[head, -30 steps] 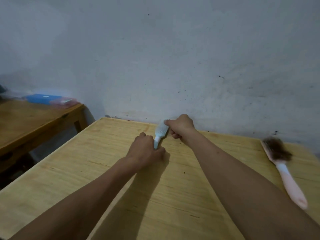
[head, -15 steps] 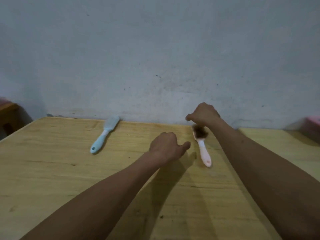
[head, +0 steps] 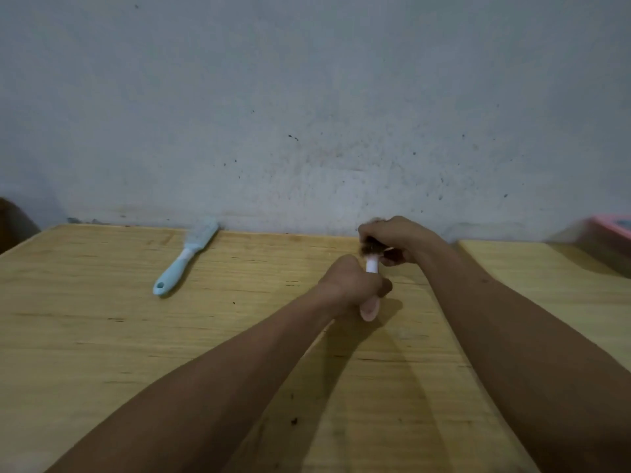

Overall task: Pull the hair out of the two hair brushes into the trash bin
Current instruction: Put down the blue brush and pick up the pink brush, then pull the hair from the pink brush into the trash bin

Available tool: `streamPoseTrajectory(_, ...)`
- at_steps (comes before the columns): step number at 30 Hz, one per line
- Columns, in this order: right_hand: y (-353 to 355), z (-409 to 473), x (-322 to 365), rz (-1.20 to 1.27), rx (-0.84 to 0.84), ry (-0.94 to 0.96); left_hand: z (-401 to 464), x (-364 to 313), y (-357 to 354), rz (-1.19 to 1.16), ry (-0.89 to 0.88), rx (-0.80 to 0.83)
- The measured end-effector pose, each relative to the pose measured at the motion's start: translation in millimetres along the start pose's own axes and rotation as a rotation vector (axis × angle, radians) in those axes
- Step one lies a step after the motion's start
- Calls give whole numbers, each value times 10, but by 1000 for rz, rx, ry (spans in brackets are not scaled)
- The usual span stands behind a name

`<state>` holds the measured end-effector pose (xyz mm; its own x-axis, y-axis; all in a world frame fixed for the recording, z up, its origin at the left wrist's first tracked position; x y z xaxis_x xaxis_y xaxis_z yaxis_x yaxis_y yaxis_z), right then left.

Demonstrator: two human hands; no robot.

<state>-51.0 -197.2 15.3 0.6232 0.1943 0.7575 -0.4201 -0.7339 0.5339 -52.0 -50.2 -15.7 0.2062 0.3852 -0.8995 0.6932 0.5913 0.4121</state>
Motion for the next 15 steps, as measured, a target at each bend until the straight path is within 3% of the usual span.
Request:
streamPoseTrajectory(3, -116, -141, 208, 80, 170, 37, -141, 98, 226, -377, 33, -6)
streamPoseTrajectory(6, -324, -365, 396, 87, 367, 97, -326, 186, 510, -520, -14, -57)
streamPoseTrajectory(9, -576, -640, 565, 26, 478, 155, -545, 338, 847, -526, -21, -133)
streamPoseTrajectory(12, -794, -825, 719, -89, 475, 194, -863, 514, 1166, -461, -37, -208)
streamPoseTrajectory(15, -1050, -998, 895, -55, 505, 230, -1228, 709, 1491, -345, -48, -270)
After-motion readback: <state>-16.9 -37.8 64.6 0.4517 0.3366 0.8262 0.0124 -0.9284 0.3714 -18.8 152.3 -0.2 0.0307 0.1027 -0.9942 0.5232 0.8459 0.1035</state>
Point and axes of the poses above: each hand's wrist, its own z-axis towards the middle knuckle, its own y-axis out of the back of the hand, x = y × z, the point moved 3 cm from there along z, towards the middle knuckle, and after that the axes turned 8 degrees about -y, right-handed, at the moved point
